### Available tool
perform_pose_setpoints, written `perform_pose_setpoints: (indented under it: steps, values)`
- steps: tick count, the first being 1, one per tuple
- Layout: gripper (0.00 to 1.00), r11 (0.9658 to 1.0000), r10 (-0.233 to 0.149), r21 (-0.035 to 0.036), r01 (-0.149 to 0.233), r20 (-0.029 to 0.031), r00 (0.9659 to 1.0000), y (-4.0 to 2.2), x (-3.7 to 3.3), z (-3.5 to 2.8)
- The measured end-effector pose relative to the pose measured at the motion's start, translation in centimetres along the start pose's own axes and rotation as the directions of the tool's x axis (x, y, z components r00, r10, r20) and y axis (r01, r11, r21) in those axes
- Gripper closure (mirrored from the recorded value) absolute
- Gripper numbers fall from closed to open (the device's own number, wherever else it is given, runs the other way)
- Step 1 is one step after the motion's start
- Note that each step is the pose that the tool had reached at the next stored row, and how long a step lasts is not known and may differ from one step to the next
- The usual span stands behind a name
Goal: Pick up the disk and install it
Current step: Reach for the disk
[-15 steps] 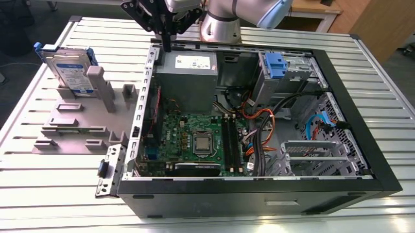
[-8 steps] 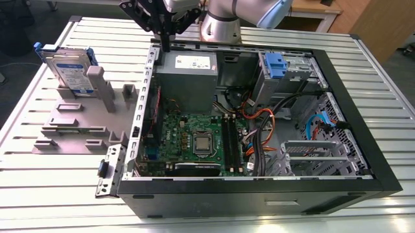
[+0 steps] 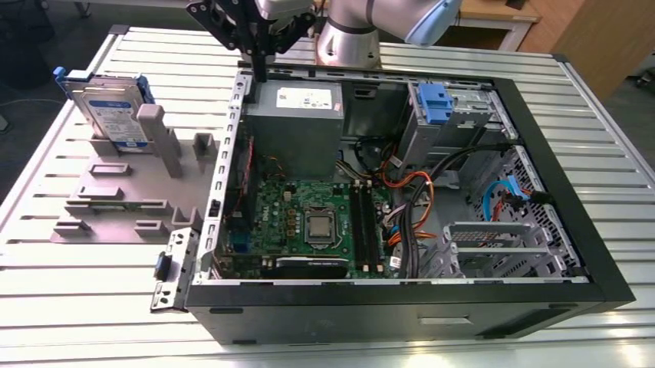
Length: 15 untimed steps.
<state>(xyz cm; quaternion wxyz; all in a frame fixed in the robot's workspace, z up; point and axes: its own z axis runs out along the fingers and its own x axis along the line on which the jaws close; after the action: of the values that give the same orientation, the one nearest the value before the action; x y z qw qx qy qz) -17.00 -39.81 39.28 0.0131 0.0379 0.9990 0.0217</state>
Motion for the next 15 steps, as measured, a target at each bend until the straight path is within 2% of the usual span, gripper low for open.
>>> perform_pose_setpoints:
  steps: [15]
  values:
    - [0.89, 1.0, -0.002, 0.0, 0.002, -0.0001, 1.0, 0.36, 0.27, 0.01]
